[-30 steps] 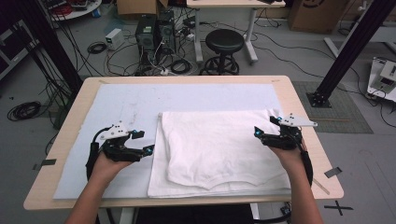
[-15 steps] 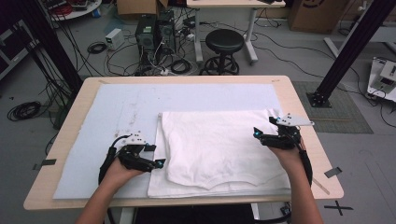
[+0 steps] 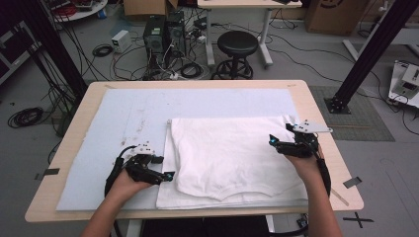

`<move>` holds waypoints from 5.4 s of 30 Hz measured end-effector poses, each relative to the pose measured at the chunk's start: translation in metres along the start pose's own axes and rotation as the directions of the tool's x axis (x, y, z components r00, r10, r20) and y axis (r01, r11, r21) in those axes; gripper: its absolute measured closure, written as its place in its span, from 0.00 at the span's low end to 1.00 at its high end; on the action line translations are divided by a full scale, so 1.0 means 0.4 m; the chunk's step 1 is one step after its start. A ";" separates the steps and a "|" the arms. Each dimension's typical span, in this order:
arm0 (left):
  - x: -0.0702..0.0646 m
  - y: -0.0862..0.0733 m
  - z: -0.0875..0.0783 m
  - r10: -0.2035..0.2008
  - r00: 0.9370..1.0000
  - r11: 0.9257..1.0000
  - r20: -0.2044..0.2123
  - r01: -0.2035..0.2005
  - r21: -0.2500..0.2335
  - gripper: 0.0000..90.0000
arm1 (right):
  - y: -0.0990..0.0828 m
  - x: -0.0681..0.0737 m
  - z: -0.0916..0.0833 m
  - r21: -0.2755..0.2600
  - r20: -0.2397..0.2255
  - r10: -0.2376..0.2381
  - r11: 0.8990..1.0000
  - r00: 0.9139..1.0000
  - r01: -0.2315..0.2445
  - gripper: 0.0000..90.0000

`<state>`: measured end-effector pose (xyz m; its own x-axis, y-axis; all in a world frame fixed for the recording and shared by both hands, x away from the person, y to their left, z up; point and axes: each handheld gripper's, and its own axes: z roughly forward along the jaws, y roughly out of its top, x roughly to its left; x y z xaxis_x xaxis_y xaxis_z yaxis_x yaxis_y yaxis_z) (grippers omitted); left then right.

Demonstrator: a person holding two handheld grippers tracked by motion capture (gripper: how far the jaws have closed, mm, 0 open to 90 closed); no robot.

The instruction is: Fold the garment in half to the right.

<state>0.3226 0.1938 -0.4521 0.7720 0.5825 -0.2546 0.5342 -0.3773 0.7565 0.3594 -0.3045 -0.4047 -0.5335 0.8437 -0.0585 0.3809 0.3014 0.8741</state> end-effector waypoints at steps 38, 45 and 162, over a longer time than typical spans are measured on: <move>-0.071 -0.007 0.016 0.128 0.992 0.992 -0.022 -0.127 0.019 0.56 | 0.003 0.013 0.019 0.016 -0.011 -0.009 1.000 1.000 0.009 0.24; -0.104 -0.017 0.019 0.151 0.989 0.988 0.004 -0.151 0.016 0.74 | 0.010 0.022 0.024 0.012 -0.020 -0.022 1.000 1.000 0.022 0.24; -0.160 0.087 0.022 0.176 0.975 0.980 0.134 -0.160 -0.121 0.90 | 0.356 0.337 0.414 0.060 -0.398 -0.142 0.982 0.906 0.180 0.98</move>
<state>0.2949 0.1370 -0.4149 0.8929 0.4054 -0.1956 0.3579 -0.3756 0.8549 0.4668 -0.0745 -0.3678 -0.8381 0.5453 0.0151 0.3234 0.4745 0.8187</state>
